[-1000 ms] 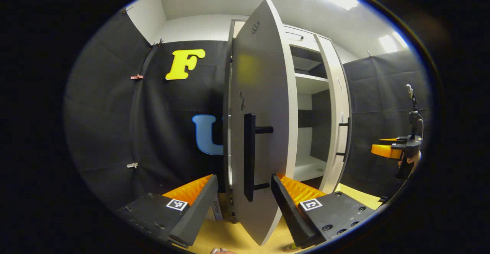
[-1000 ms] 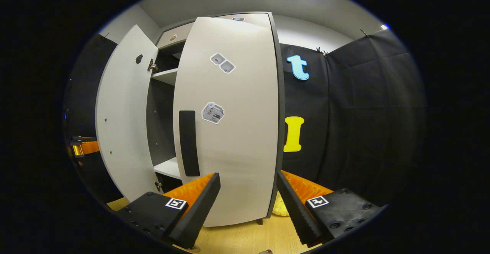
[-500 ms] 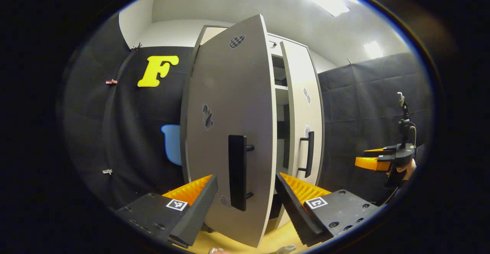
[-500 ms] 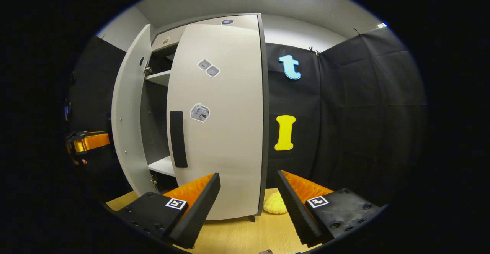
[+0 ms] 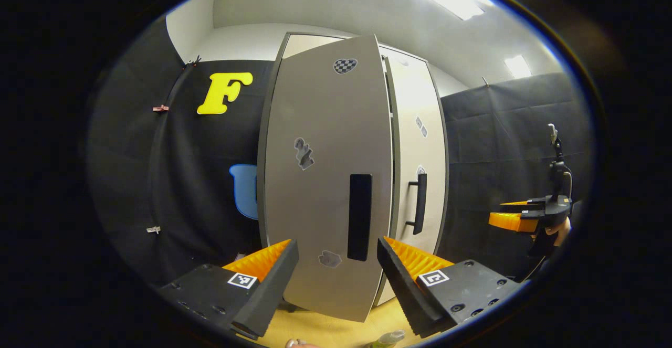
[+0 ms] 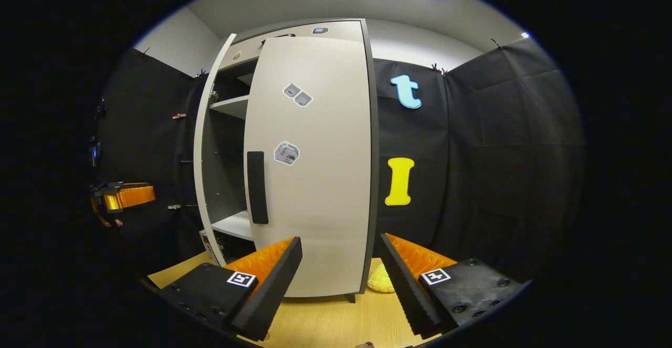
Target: Grasp the bottle in the cabinet with the left hand and place it on the coaster, then close the right door with the right hand and the left door with the left hand.
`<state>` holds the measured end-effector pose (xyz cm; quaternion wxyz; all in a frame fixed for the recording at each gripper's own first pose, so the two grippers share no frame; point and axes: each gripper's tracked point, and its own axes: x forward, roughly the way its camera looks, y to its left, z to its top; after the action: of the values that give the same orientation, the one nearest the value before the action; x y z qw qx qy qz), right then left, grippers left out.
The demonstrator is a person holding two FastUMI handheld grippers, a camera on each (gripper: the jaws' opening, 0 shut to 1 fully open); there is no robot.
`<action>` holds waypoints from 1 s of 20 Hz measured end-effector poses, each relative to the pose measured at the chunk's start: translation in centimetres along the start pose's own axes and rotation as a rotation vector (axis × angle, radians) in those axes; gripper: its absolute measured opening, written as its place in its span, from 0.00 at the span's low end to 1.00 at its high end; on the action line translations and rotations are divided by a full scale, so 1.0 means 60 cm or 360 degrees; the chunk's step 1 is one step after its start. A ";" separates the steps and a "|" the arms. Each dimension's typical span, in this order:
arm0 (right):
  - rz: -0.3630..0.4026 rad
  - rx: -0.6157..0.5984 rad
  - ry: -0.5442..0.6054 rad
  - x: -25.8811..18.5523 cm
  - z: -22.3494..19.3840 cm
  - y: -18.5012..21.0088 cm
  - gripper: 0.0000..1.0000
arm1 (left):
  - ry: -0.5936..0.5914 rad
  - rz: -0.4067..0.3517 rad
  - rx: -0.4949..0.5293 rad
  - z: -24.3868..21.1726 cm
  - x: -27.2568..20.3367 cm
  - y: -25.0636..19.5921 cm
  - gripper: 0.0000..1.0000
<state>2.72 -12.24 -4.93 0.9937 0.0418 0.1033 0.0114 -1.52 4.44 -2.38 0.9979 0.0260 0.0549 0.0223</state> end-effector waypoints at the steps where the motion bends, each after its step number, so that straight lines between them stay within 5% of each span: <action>1: 0.0006 0.0007 0.0000 -0.002 0.002 0.003 0.98 | 0.0003 0.0006 0.0015 0.001 -0.002 0.002 0.96; 20: 0.0117 0.0054 -0.0070 -0.010 0.034 0.039 0.98 | 0.0009 -0.0031 0.0011 0.000 0.010 -0.036 0.96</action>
<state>2.50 -10.12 -2.64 0.9938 0.0627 0.0801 0.0453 -0.80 2.28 -2.54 0.9978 0.0287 0.0581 0.0125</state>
